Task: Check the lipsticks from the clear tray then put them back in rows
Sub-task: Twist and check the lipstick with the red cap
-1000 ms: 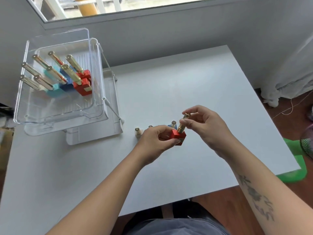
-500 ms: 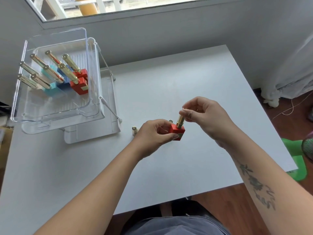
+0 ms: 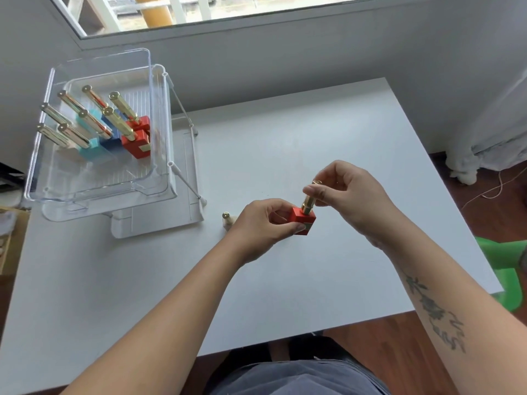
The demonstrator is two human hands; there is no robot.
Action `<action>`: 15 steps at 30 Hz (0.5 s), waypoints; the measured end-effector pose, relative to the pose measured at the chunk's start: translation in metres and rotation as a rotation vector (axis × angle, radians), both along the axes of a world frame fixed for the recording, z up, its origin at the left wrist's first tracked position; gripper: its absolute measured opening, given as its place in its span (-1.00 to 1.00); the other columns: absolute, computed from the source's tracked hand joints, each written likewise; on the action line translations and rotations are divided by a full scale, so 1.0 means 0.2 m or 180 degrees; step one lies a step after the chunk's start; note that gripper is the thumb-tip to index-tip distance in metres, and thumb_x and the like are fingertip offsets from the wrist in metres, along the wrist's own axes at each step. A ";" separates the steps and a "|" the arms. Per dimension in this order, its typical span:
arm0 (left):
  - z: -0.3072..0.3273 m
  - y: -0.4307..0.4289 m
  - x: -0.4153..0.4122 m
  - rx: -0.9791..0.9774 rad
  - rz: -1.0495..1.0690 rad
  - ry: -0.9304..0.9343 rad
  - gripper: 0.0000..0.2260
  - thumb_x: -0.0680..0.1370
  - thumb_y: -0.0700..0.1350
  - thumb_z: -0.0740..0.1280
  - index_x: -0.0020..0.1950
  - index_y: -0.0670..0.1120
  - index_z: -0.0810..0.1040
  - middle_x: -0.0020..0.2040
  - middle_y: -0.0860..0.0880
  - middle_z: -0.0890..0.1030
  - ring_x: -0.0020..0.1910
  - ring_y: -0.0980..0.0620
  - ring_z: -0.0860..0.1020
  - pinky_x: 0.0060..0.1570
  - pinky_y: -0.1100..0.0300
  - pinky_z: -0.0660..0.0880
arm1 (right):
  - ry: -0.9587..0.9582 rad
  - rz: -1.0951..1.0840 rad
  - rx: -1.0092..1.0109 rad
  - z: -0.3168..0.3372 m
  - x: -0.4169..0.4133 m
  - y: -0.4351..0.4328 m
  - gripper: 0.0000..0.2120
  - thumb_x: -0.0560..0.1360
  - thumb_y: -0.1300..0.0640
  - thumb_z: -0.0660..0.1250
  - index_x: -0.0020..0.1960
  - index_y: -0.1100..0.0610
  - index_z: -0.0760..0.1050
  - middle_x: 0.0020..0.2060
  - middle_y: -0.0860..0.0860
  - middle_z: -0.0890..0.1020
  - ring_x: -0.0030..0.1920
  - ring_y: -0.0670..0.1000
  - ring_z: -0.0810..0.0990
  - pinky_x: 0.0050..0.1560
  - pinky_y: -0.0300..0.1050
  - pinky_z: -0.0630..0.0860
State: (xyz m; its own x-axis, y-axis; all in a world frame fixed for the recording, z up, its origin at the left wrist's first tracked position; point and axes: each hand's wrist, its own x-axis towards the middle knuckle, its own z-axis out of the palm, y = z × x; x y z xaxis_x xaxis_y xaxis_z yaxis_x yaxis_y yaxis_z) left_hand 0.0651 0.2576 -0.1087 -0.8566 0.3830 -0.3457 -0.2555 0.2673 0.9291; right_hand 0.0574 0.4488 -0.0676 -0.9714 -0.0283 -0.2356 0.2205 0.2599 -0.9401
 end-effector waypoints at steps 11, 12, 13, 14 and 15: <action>0.00 0.07 -0.02 -0.0183 0.0025 0.0127 -0.84 0.44 -0.10 0.50 0.01 0.05 0.67 -0.12 0.09 0.74 -0.05 0.14 0.69 0.10 0.06 0.59 | -0.0021 0.0020 -0.0065 0.02 0.00 0.06 -0.91 0.47 0.15 0.46 -0.03 0.09 0.61 -0.16 0.01 0.72 -0.11 -0.02 0.71 0.05 -0.05 0.64; 0.00 0.08 -0.02 -0.0153 0.0014 0.0126 -0.84 0.45 -0.11 0.49 0.01 0.03 0.67 -0.12 0.08 0.74 -0.05 0.14 0.69 0.08 0.10 0.59 | 0.0051 -0.0104 0.0012 0.02 0.00 0.05 -0.86 0.41 0.10 0.51 -0.10 0.10 0.59 -0.21 0.05 0.71 -0.15 0.05 0.70 0.01 0.01 0.65; 0.00 0.09 -0.02 -0.0107 0.0007 0.0112 -0.84 0.46 -0.12 0.49 0.02 0.02 0.67 -0.11 0.07 0.74 -0.05 0.14 0.69 0.05 0.16 0.59 | 0.0119 -0.0202 0.0088 0.03 0.01 0.05 -0.79 0.36 0.05 0.55 -0.13 0.11 0.57 -0.24 0.08 0.69 -0.17 0.12 0.68 -0.02 0.06 0.65; 0.01 0.10 -0.02 -0.0052 0.0004 0.0096 -0.85 0.46 -0.13 0.49 0.02 0.01 0.66 -0.10 0.07 0.74 -0.05 0.15 0.70 0.00 0.25 0.58 | 0.0166 -0.0277 0.0129 0.02 0.01 0.05 -0.74 0.32 0.00 0.56 -0.14 0.09 0.55 -0.24 0.10 0.68 -0.16 0.15 0.67 -0.03 0.10 0.64; 0.01 0.10 -0.03 -0.0004 0.0008 0.0088 -0.85 0.46 -0.14 0.49 0.02 0.00 0.66 -0.11 0.08 0.74 -0.06 0.16 0.70 -0.07 0.34 0.56 | 0.0188 -0.0324 0.0115 0.02 0.01 0.05 -0.72 0.32 -0.02 0.56 -0.10 0.06 0.55 -0.22 0.09 0.68 -0.14 0.13 0.67 -0.01 0.10 0.63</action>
State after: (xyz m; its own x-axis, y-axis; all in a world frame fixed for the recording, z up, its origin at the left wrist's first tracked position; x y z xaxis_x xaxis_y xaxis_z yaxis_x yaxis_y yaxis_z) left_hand 0.0598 0.2779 -0.1058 -0.8669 0.3804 -0.3222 -0.2303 0.2678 0.9356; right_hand 0.0594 0.4596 -0.0633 -0.9811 0.0786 -0.1771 0.1920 0.2729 -0.9427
